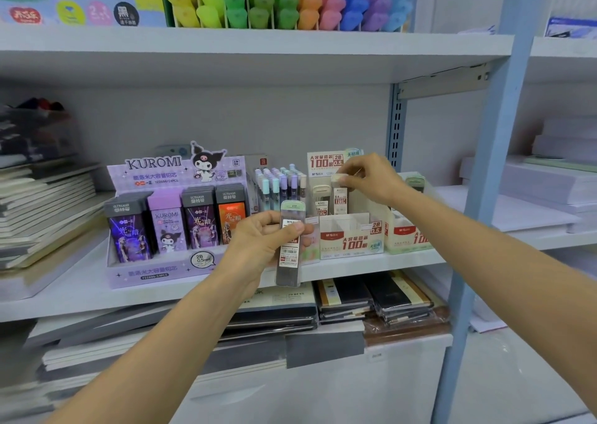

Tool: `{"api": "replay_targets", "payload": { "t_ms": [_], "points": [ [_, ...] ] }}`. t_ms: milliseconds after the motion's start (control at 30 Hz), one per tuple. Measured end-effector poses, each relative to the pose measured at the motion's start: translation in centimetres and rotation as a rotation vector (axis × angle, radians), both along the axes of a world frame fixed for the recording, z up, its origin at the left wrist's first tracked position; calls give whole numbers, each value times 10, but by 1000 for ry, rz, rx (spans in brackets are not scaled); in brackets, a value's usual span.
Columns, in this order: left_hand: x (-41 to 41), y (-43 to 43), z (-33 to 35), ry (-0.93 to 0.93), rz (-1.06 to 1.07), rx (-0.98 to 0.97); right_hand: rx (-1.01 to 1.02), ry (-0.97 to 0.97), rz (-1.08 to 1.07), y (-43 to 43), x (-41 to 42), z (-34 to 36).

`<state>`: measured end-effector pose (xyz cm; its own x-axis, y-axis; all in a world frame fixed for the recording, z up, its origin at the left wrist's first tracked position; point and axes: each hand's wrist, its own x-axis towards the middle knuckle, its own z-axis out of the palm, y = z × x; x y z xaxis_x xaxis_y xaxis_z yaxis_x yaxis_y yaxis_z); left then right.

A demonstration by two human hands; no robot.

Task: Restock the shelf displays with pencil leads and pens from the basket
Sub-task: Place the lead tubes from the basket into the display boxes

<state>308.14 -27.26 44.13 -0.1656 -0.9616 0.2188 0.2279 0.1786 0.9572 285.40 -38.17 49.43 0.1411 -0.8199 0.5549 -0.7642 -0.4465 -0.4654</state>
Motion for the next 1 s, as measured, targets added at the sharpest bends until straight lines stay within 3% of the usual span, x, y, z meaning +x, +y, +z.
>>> {"api": "replay_targets", "payload": {
  "t_ms": [100,200,267,333,400,467,533,667,800,933,1000],
  "points": [
    [0,1,-1,-6,7,-3,48,90,-85,2,5,-1],
    [-1,3,-2,-29,28,-16,-82,60,-100,17,8,3],
    [-5,3,-3,-50,44,-21,-106,-63,54,36,10,6],
    [-12,4,-4,-71,61,-32,70,-183,321,59,14,7],
    [-21,7,-4,-77,63,-54,205,-85,455,79,18,5],
    [-31,10,-3,-71,57,-65,200,22,479,87,18,-1],
    [-41,13,-2,-117,84,-89,192,-20,469,89,8,-3],
    [-57,10,-7,-446,217,-353,165,-204,343,87,-34,2],
    [-70,5,-16,-839,354,-773,-87,-325,119,77,-81,16],
    [-81,-7,-29,-1288,375,-948,-238,-197,-152,57,-119,23],
    [-83,-11,-35,-1386,364,-942,-226,-131,-204,50,-128,18]
  ]
}}
